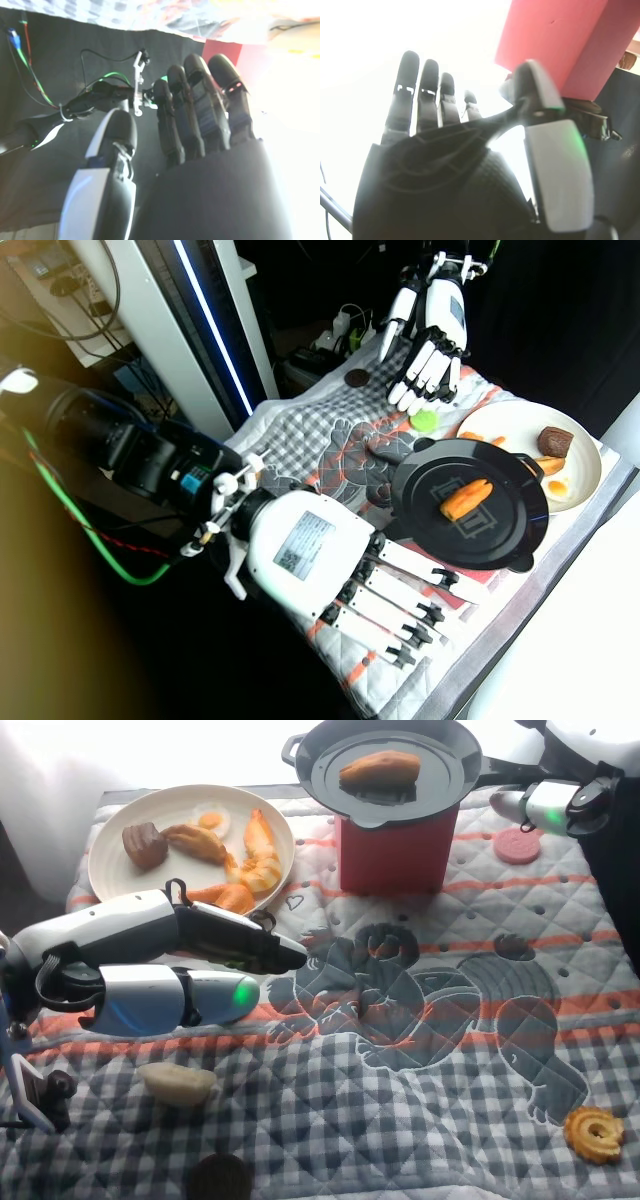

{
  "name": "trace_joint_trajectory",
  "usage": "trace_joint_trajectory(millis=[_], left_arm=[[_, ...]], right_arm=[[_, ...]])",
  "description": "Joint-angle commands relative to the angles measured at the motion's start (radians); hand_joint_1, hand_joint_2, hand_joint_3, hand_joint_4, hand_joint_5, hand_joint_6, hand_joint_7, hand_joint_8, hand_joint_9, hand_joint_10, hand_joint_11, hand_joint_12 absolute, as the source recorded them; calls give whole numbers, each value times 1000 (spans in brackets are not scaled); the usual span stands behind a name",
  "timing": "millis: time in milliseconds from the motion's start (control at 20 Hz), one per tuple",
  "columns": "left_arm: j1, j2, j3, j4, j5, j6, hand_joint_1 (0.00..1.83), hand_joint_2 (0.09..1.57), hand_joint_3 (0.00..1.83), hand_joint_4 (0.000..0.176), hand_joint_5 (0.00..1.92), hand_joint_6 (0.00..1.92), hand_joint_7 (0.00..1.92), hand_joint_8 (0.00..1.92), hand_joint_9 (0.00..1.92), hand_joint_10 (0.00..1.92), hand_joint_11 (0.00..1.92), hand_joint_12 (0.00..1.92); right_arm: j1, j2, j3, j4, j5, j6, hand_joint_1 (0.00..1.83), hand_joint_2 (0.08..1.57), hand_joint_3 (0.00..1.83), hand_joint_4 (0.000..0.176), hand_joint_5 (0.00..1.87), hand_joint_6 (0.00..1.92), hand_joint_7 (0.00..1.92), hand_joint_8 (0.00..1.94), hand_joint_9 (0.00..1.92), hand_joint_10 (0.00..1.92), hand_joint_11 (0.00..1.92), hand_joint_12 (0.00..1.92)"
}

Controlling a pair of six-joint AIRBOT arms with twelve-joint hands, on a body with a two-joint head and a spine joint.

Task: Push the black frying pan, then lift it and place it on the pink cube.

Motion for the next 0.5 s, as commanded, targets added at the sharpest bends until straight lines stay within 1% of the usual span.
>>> trace_joint_trajectory(millis=[0,50,100,150,200,250,300,350,400,450], left_arm=[[-2,8,1,-27,-120,-10,529,1353,3,0,649,20,631,8,530,122,0,1292],[-2,8,1,-28,-121,-10,539,1354,2,0,647,18,629,6,530,121,0,1296],[-1,9,0,-31,-122,-10,548,1351,0,0,653,20,633,6,537,123,0,1309],[0,9,0,-33,-123,-10,533,1350,0,0,647,16,618,1,521,115,0,1287],[4,10,0,-37,-126,-10,531,1347,0,0,644,14,618,2,522,116,0,1284],[7,11,-1,-41,-129,-10,531,1347,0,0,645,14,625,5,529,119,0,1285],[8,12,-1,-43,-130,-9,556,1343,0,0,653,16,623,3,529,120,0,1307],[8,12,-1,-45,-131,-9,538,1349,0,0,660,16,625,3,528,123,0,1351],[9,12,-1,-46,-132,-9,532,1350,0,0,662,17,628,4,529,124,0,1361],[10,13,-1,-48,-135,-8,529,1349,0,0,652,11,624,2,529,125,0,1365]], right_arm=[[6,8,-8,-23,115,-15,734,1192,0,132,0,0,0,0,0,110,0,586],[6,15,-18,-23,118,-26,712,1180,2,137,0,0,0,0,0,21,0,224],[5,25,-31,-23,120,-41,699,1175,1,131,0,0,0,0,0,3,0,44],[4,28,-35,-23,121,-45,671,1162,0,126,0,0,0,0,0,0,0,8],[2,32,-38,-23,121,-46,595,1157,0,106,0,0,0,0,0,0,0,1],[-1,36,-44,-24,122,-48,602,1142,0,101,0,0,0,0,0,0,0,0],[-3,41,-50,-24,124,-53,605,1118,0,90,0,0,0,0,0,0,0,0],[-7,45,-54,-24,125,-62,577,1107,0,77,0,0,0,0,0,0,0,0],[-8,45,-54,-24,125,-63,588,1096,0,68,0,0,0,0,0,0,0,0],[-11,47,-54,-23,124,-66,602,1079,0,84,0,0,0,0,0,0,0,0]])
